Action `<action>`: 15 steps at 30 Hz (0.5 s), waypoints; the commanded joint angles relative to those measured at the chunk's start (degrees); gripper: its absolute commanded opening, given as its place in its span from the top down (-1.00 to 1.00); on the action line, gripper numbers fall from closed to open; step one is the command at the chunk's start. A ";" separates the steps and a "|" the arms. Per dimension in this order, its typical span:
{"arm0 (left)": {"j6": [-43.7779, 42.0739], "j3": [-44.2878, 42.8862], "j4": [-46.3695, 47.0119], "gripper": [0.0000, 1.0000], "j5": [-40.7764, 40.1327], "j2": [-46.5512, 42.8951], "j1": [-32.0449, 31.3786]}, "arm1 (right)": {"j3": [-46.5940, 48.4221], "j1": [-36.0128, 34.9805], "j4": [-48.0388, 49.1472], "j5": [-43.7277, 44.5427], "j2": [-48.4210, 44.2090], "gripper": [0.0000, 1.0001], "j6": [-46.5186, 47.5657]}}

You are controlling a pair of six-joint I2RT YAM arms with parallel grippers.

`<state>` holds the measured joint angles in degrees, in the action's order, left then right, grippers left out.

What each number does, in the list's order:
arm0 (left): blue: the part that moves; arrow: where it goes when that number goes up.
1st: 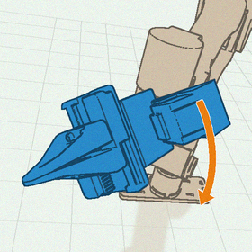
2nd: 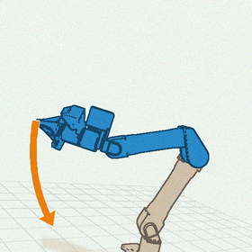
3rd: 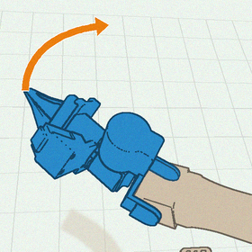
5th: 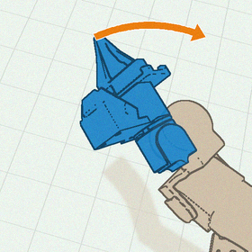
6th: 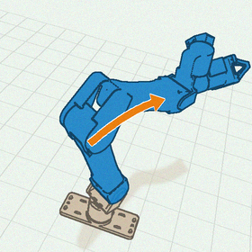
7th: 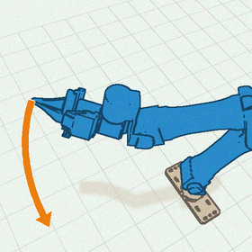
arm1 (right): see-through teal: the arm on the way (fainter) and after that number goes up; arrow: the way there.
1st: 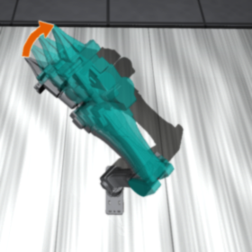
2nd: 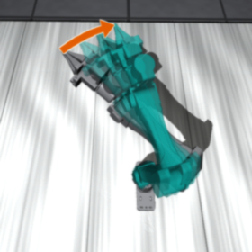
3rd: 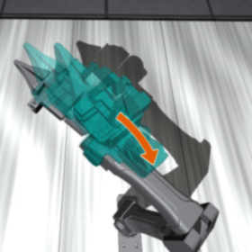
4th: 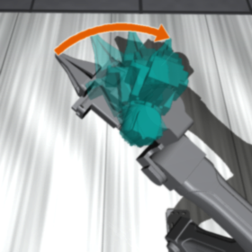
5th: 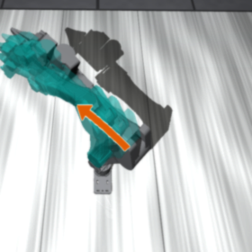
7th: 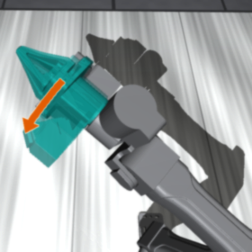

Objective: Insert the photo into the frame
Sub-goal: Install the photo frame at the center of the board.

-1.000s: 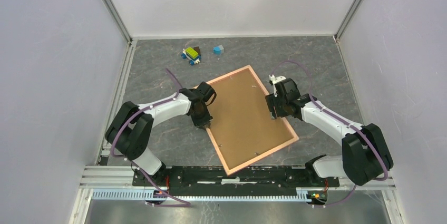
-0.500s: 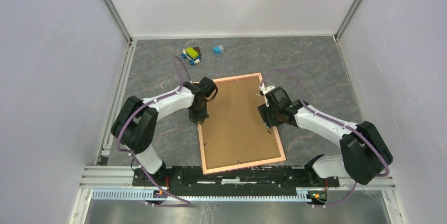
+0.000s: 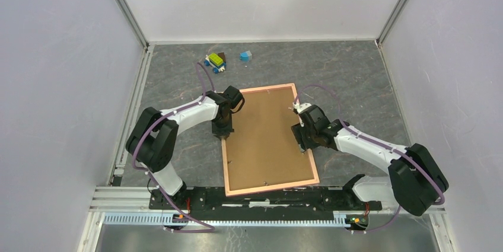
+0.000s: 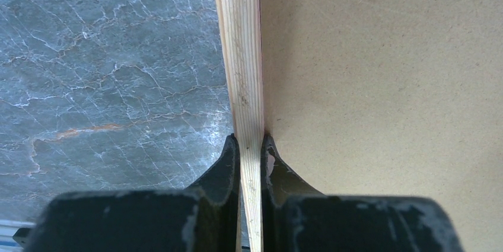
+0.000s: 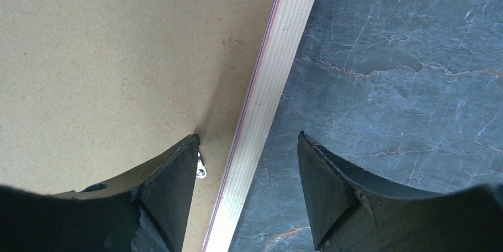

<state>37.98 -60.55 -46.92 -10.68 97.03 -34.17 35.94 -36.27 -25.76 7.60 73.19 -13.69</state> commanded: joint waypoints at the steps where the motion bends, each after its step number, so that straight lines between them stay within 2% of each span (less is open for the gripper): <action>1: -4.81 -0.27 -0.81 0.96 -4.16 1.51 0.22 | -1.14 -0.46 -1.21 -0.47 -1.16 -0.36 -1.08; 9: -4.65 0.60 -0.41 0.96 -3.84 1.78 0.19 | -2.52 -0.83 -1.10 -2.51 -4.94 -0.37 -2.49; 15: -4.50 0.88 -0.11 0.96 -3.26 1.80 0.21 | -4.12 -0.98 -0.58 -0.95 -4.05 -0.31 -2.90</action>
<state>37.85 -60.55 -46.89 -10.59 97.03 -34.13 32.82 -36.93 -26.30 5.58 69.17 -15.68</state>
